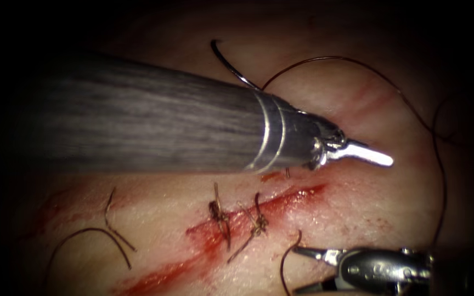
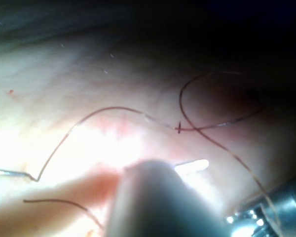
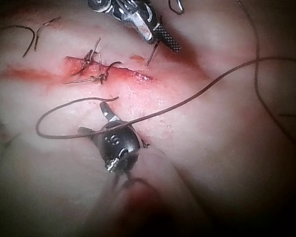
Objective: Wound Closure
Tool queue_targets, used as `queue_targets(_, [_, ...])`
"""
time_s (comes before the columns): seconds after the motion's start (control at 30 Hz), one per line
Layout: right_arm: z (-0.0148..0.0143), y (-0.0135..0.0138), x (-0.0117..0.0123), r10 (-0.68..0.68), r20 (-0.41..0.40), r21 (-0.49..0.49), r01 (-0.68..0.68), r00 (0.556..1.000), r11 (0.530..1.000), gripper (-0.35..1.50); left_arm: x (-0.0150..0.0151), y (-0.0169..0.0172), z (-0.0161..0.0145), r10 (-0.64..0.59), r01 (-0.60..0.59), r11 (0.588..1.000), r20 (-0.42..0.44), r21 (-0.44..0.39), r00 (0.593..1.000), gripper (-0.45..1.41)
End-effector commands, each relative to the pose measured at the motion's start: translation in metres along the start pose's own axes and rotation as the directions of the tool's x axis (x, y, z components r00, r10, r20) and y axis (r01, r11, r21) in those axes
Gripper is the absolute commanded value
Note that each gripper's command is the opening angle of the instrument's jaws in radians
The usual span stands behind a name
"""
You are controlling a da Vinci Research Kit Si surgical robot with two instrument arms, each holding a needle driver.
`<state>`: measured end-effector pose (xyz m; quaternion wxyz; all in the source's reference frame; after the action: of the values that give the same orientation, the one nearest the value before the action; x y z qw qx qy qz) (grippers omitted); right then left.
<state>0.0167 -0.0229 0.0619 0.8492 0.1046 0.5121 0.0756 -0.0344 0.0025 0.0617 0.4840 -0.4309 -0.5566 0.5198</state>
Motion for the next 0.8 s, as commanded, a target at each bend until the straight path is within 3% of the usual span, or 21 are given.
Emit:
queue_targets(0.03, [0.001, -0.0006, -0.0002, 0.002, -0.003, 0.004, -0.002, 1.0, 1.0, 1.48, 0.0001, -0.0013, 0.0007, -0.01, 0.01, 1.0, -0.001, -0.002, 1.0, 1.05])
queue_targets(0.1, [0.001, -0.0006, -0.0002, 0.002, -0.003, 0.004, -0.002, 1.0, 1.0, 1.48, 0.0, -0.0023, 0.0012, -0.012, 0.011, 1.0, -0.003, -0.01, 1.0, 1.05])
queue_targets(0.23, [0.0012, -0.0007, -0.0003, 0.001, -0.003, 0.002, -0.001, 1.0, 1.0, 1.48, 0.0002, -0.0034, 0.0024, -0.057, 0.052, 0.993, -0.045, -0.104, 0.997, 1.05])
queue_targets(0.53, [0.0013, -0.0007, -0.0003, 0.001, -0.007, 0.003, -0.001, 1.0, 1.0, 1.48, 0.0011, -0.0021, 0.0052, -0.085, 0.07, 0.964, -0.048, -0.256, 0.995, 1.05])
queue_targets(0.8, [0.0013, -0.0007, -0.0003, 0.001, -0.007, 0.003, -0.001, 1.0, 1.0, 1.48, 0.0019, -0.0015, 0.0078, -0.117, 0.097, 0.955, -0.056, -0.282, 0.992, 1.05])
